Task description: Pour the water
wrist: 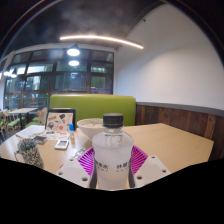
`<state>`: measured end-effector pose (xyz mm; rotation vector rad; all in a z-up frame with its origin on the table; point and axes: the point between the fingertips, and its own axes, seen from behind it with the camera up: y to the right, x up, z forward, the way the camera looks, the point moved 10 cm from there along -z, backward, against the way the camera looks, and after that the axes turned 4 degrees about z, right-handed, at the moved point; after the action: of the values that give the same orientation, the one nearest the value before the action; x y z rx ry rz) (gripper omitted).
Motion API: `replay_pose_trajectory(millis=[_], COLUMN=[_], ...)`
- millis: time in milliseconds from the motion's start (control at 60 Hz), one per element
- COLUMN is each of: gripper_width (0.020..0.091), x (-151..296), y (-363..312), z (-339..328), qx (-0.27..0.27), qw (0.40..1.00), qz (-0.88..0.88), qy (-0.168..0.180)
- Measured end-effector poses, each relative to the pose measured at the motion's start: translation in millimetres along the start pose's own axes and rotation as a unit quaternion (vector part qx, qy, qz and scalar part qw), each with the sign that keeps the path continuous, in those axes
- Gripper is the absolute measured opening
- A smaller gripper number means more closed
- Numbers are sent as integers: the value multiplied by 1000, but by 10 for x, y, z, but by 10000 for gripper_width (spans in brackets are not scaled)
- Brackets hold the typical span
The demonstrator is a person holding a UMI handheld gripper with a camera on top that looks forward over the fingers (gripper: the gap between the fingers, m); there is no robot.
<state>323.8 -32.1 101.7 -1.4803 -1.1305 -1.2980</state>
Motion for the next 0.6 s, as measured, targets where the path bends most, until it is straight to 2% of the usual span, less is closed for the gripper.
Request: replay_pose_trajectory(millis=[100, 150, 283, 317, 400, 450, 467, 550, 600], gripper_width=[431, 432, 431, 431, 428, 430, 430, 429, 431], x=[65, 196, 741, 736, 848, 812, 953, 703, 705], y=[-112, -160, -645, -870, -1291, -1502, -1452, -1754, -1783], z=[-21, -85, -226, -251, -278, -262, -277, -220, -245], qx=[-9, -10, -19, -34, -45, -52, -40, -55, -49], qw=[998, 995, 953, 932, 854, 790, 763, 640, 571], qz=[-55, -102, -301, -359, -515, -608, -643, -763, -817], qy=[-16, -13, 26, 43, 57, 60, 55, 63, 66])
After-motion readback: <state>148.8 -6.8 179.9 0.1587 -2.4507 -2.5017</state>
